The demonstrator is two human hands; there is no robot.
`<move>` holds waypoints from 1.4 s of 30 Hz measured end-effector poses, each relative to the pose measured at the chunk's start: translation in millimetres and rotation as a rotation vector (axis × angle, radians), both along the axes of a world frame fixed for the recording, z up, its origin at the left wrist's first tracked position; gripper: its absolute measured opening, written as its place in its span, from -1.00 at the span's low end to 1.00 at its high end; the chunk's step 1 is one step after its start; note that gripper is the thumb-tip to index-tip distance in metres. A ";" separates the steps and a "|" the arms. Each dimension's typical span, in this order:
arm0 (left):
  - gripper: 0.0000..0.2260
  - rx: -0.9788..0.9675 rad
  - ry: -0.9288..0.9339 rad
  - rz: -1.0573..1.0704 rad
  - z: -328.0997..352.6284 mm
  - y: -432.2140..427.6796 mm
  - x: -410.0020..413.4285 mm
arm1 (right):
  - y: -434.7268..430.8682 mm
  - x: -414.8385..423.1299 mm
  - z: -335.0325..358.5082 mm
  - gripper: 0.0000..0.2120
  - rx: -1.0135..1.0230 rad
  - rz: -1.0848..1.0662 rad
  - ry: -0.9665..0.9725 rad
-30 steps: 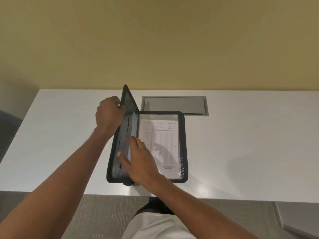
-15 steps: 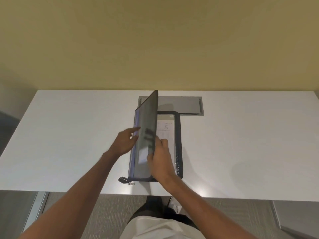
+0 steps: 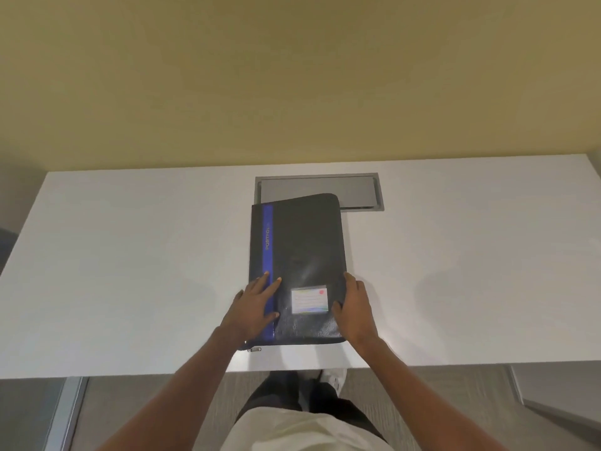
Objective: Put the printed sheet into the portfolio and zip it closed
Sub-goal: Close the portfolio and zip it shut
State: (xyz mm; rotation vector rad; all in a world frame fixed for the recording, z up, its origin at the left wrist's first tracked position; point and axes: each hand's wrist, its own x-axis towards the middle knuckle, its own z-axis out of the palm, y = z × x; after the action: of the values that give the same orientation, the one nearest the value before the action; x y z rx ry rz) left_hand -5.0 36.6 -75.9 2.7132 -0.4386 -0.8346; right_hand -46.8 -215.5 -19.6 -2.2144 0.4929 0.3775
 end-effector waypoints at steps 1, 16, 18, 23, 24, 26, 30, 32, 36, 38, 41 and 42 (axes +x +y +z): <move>-0.24 0.021 -0.001 -0.008 -1.0 -1.8 -0.6 | -0.6 0.2 -5.0 -0.35 -0.013 0.010 0.012; -0.30 0.139 -0.015 -0.026 -12.9 -22.6 -8.8 | 10.7 -11.6 -58.5 -0.14 -0.351 0.233 0.257; -0.34 0.064 -0.015 -0.003 -10.7 -17.5 -9.8 | 8.8 -11.7 -56.5 -0.15 -0.390 0.272 0.281; -0.49 -0.174 -0.116 0.201 -1.8 14.1 -26.5 | 31.6 -20.2 -45.3 -0.37 -0.404 0.243 0.058; -0.53 -0.201 -0.130 0.254 -1.5 23.1 -33.2 | 40.8 -24.8 -43.2 -0.43 -0.366 0.246 0.029; -0.62 -0.229 -0.133 0.319 -3.2 41.4 -49.2 | 58.9 -35.7 -41.1 -0.60 -0.266 0.262 -0.012; -0.84 -0.186 -0.092 0.276 -9.2 68.4 -82.5 | 89.5 -54.0 -38.6 -0.94 -0.084 0.338 0.069; -0.83 -0.153 -0.072 0.225 -12.6 74.5 -94.7 | 102.1 -61.4 -40.9 -0.92 -0.077 0.368 0.123; -0.80 -0.070 -0.098 0.199 -20.3 73.3 -107.9 | 123.1 -71.5 -49.8 -0.77 -0.135 0.423 0.178; -0.81 -0.051 -0.103 0.216 -21.7 67.2 -110.9 | 131.2 -74.4 -54.3 -0.71 -0.163 0.444 0.184; -0.89 -0.101 -0.107 0.366 -19.4 56.7 -113.1 | 142.3 -76.1 -59.1 -0.78 -0.198 0.472 0.158; -0.91 -0.131 -0.105 0.435 -18.8 54.6 -113.4 | 145.6 -76.9 -61.1 -0.81 -0.208 0.474 0.148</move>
State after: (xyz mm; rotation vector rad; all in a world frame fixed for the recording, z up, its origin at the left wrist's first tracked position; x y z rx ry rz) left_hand -118.4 91.1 -94.7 2.5914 0.0788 -0.5264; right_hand -123.7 -69.9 -80.6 -2.5109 0.0761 0.7718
